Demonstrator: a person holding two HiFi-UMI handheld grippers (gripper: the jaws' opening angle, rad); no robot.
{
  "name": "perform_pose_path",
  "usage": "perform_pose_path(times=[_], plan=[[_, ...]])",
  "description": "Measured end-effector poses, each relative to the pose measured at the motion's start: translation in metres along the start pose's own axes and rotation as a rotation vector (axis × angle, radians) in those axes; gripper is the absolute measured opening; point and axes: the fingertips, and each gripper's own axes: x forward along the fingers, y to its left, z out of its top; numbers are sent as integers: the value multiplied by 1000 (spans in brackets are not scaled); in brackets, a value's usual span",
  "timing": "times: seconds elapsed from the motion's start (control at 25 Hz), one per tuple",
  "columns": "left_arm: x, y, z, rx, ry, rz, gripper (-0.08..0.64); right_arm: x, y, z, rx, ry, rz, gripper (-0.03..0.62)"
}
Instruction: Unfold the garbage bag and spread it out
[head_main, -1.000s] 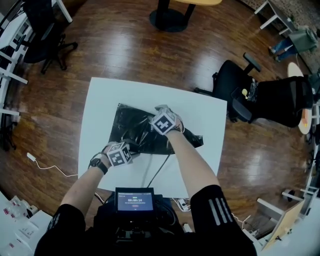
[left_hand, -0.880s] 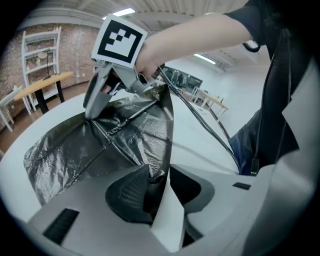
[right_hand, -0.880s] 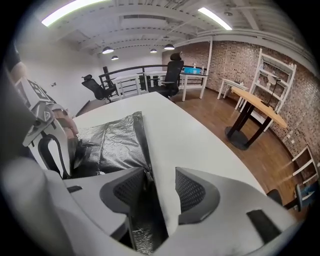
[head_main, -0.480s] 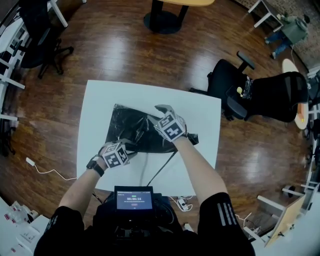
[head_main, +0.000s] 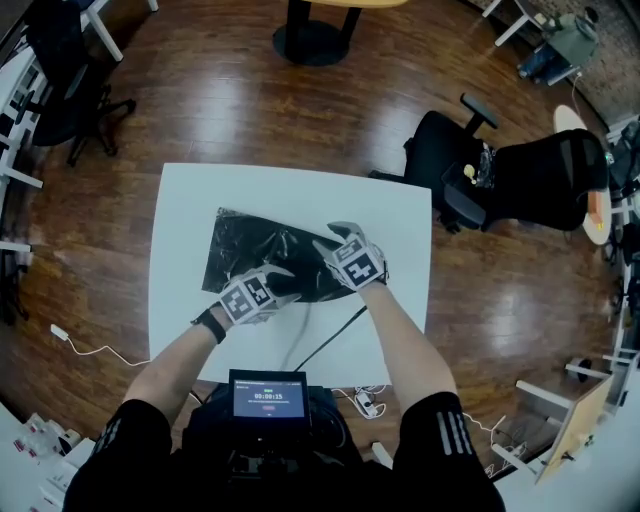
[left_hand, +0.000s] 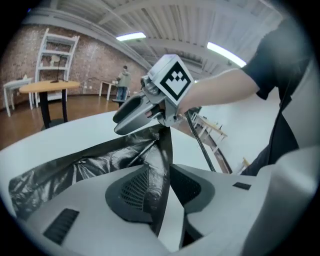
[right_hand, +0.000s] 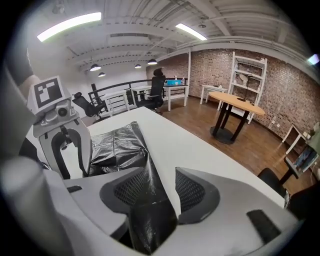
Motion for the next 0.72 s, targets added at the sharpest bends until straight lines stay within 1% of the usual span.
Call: perform_pose_path(times=[0.08, 0.16, 0.24, 0.32, 0.4, 0.72], plan=[[13, 9, -4, -54, -11, -6, 137, -3, -3, -7, 20, 1, -6, 225], [22, 14, -15, -70, 26, -4, 140, -6, -5, -11, 27, 1, -7, 225], [26, 9, -22, -77, 83, -20, 144, -7, -7, -15, 28, 3, -5, 225], [29, 4, -31, -73, 136, -30, 147, -5, -7, -21, 25, 20, 0, 225], [31, 3, -40, -64, 163, -32, 157, -2, -7, -28, 19, 48, 6, 225], [32, 1, -41, -44, 183, -46, 160, 21, -17, -46, -16, 133, 0, 225]])
